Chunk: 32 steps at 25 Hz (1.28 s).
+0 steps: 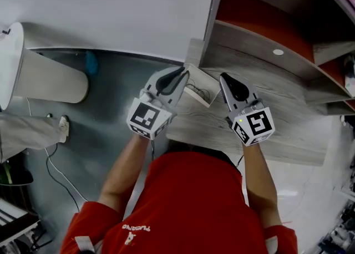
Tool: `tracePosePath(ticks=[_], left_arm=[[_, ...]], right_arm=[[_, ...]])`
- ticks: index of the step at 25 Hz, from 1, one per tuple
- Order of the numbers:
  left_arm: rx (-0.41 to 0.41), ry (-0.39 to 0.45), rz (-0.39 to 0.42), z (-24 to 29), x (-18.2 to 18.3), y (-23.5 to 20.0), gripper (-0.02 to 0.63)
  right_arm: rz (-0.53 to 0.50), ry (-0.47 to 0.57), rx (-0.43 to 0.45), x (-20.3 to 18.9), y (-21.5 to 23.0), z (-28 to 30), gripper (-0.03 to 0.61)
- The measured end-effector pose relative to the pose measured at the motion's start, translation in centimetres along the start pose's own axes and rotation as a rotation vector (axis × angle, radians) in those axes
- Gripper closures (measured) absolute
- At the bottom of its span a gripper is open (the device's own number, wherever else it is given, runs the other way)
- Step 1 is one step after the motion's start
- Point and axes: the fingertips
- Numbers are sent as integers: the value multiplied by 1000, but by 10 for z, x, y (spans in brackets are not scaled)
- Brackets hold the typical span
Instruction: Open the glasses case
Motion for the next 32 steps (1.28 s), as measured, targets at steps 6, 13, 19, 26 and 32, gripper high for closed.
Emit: tracePosePath(ticks=[6,13,19,26,32], left_arm=[[40,99,-10,-12,47,9,588],[73,131,29,-29,57,20,603],[69,111,27,-35,53,27,604],[65,113,29,-34,55,28,604],[58,114,28,-35,55,29,604]], right_arm=[[-24,113,1,37,-15,-18,572],[-62,203,14,57,-35,-35,573],[-38,221,15,55,-39,-40,574],[-42,226,12,56,-40,-41,574],[-59,219,3,56,-42,-42,575]])
Point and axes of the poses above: the fingertips, and each gripper's own axes: z forward along the fingers, y to its right, x out of its top, and after that the axes turned 4 degrees about x, right-handed
